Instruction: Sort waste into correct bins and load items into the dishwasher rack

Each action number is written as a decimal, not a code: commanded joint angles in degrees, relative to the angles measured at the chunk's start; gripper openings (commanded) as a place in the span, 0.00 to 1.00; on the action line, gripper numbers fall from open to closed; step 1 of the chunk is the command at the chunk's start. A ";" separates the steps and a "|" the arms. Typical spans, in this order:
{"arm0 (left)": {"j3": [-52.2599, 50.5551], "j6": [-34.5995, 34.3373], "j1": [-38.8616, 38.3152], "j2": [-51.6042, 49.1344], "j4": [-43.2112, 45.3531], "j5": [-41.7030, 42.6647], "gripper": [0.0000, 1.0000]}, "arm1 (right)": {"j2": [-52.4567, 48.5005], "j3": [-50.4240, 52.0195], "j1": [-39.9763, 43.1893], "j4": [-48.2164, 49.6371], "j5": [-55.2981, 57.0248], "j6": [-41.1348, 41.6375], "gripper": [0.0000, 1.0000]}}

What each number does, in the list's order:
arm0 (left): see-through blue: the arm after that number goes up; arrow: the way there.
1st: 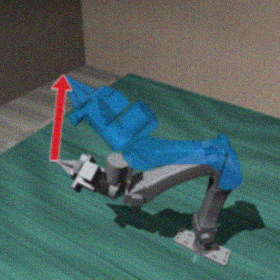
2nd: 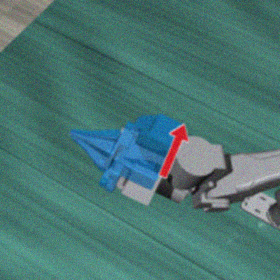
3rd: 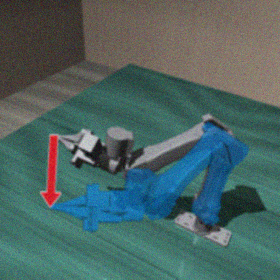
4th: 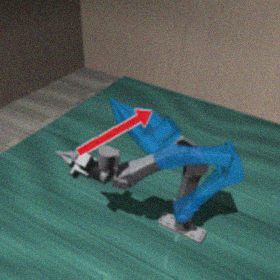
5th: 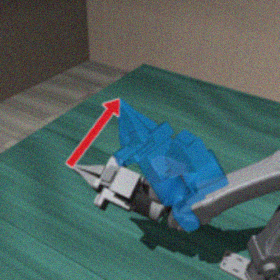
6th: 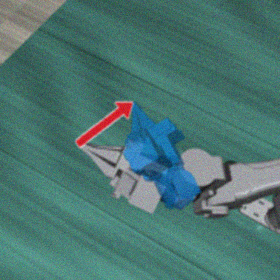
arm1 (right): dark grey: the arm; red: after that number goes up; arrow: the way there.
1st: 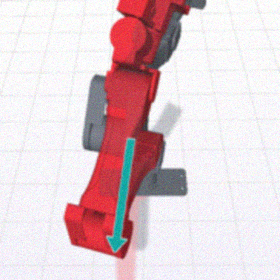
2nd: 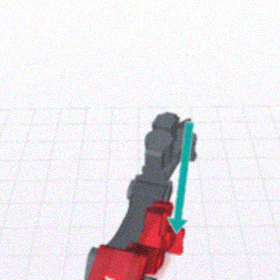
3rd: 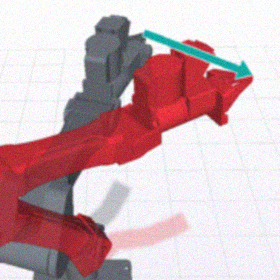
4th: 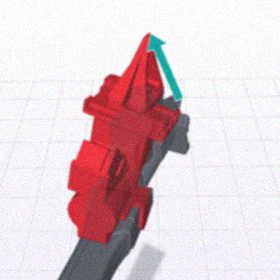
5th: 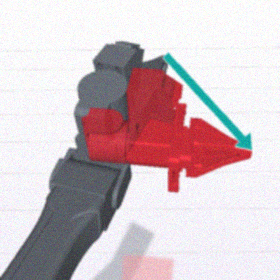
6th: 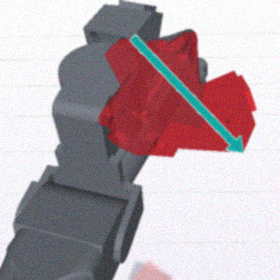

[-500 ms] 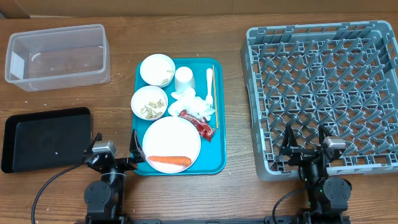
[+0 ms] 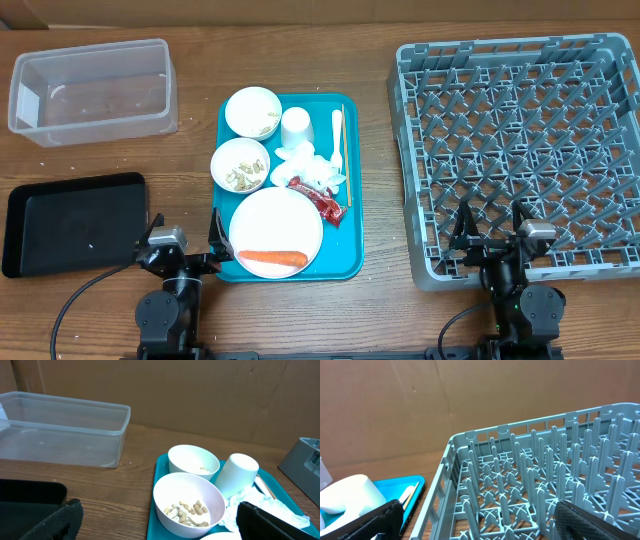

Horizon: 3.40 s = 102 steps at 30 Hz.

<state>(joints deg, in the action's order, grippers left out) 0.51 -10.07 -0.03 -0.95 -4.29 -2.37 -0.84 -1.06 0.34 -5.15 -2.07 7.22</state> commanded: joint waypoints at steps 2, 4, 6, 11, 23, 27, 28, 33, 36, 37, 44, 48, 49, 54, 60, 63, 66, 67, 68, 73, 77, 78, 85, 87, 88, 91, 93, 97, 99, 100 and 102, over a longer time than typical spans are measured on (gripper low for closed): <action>-0.24 1.29 -0.26 0.68 0.13 -0.59 1.00 | 0.68 0.61 0.15 0.42 0.52 -0.17 1.00; -0.24 1.29 -0.26 0.70 0.13 -0.59 1.00 | 0.68 0.61 0.15 0.42 0.52 -0.17 1.00; -0.24 1.29 -0.26 0.70 0.13 -0.59 1.00 | 0.68 0.61 0.15 0.42 0.52 -0.17 1.00; -0.24 1.29 -0.26 0.70 0.13 -0.59 1.00 | 0.68 0.61 0.15 0.42 0.52 -0.17 1.00; -0.24 1.29 -0.26 0.70 0.13 -0.59 1.00 | 0.68 0.61 0.15 0.42 0.52 -0.17 1.00; -0.24 1.29 -0.26 0.68 0.13 -0.59 1.00 | 0.68 0.61 0.15 0.42 0.52 -0.17 1.00; -0.24 1.29 -0.26 0.68 0.13 -0.59 1.00 | 0.68 0.61 0.15 0.42 0.52 -0.17 1.00; -0.24 1.29 -0.26 0.70 0.13 -0.59 1.00 | 0.68 0.61 0.15 0.42 0.52 -0.17 1.00; -0.24 1.29 -0.26 0.68 0.13 -0.59 1.00 | 0.68 0.61 0.15 0.42 0.52 -0.17 1.00; -0.24 1.29 -0.26 0.70 0.13 -0.59 1.00 | 0.68 0.61 0.15 0.42 0.52 -0.17 1.00; -0.24 1.29 -0.26 0.70 0.13 -0.59 1.00 | 0.68 0.61 0.15 0.42 0.52 -0.17 1.00; -0.24 -6.71 -0.28 0.70 1.22 4.85 1.00 | 0.68 0.61 0.15 0.42 0.52 -0.17 1.00; -0.24 -12.28 -0.28 0.70 0.90 10.60 1.00 | 0.68 0.61 0.15 0.42 0.52 -0.17 1.00; -0.15 -32.06 -0.42 0.59 2.03 25.49 1.00 | 0.68 0.61 0.15 0.42 0.52 -0.17 1.00; 0.48 -31.65 -0.35 0.59 5.16 30.91 1.00 | 0.68 0.61 0.15 0.42 0.52 -0.17 1.00; 4.09 -26.88 -0.37 0.55 3.04 32.02 1.00 | 0.68 0.61 0.15 0.42 0.52 -0.17 1.00; 11.63 -18.93 -0.37 -1.01 -5.25 31.71 1.00 | 0.68 0.61 0.15 0.42 0.52 -0.17 1.00; 13.84 -16.81 -0.37 -1.97 -7.78 31.47 1.00 | 0.68 0.61 0.15 0.42 0.52 -0.17 1.00; 17.03 -14.95 -0.37 -3.69 -11.74 30.18 1.00 | 0.68 0.61 0.15 0.42 0.52 -0.17 1.00; 31.78 -14.14 -0.37 -17.31 -27.04 21.29 1.00 | 0.68 0.61 0.15 0.42 0.52 -0.17 1.00; 37.97 -15.02 -0.37 -24.57 -24.96 22.73 1.00 | 0.68 0.61 0.15 0.42 0.52 -0.17 1.00; 39.10 -14.32 -0.39 -26.14 -22.34 28.98 1.00 | 0.68 0.61 0.15 0.42 0.52 -0.17 1.00; 48.92 -15.91 -1.05 -35.39 -37.11 26.84 1.00 | 0.68 0.61 0.15 0.42 0.52 -0.17 1.00; 54.55 -17.18 -3.15 -39.69 -46.66 17.09 1.00 | 0.68 0.61 0.15 0.42 0.52 -0.17 1.00; 56.63 -18.25 -4.39 -41.38 -49.86 13.40 1.00 | 0.68 0.61 0.15 0.42 0.52 -0.17 1.00; 61.61 -20.44 -11.06 -46.84 -56.33 4.70 1.00 | 0.68 0.61 0.15 0.42 0.52 -0.17 1.00; 61.86 -21.29 -18.14 -49.75 -53.79 8.04 1.00 | 0.68 0.61 0.15 0.42 0.50 -0.17 1.00; 61.86 -28.02 -24.55 -55.04 -48.98 18.78 1.00 | 0.68 0.61 0.15 0.42 0.52 -0.17 1.00; 61.86 -36.11 -24.74 -58.12 -49.81 18.14 1.00 | 0.68 0.61 0.15 0.42 0.52 -0.17 1.00; 61.86 -43.19 -24.74 -59.41 -51.58 16.09 1.00 | 0.68 0.61 0.15 0.42 0.52 -0.17 1.00; 61.83 -66.69 -24.76 -63.60 -60.87 9.14 1.00 | 0.68 0.61 0.15 0.42 0.52 -0.17 1.00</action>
<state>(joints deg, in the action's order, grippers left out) 61.93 -51.31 -24.67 -61.56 -60.12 12.40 -0.84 -1.06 0.34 -5.10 -2.07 7.25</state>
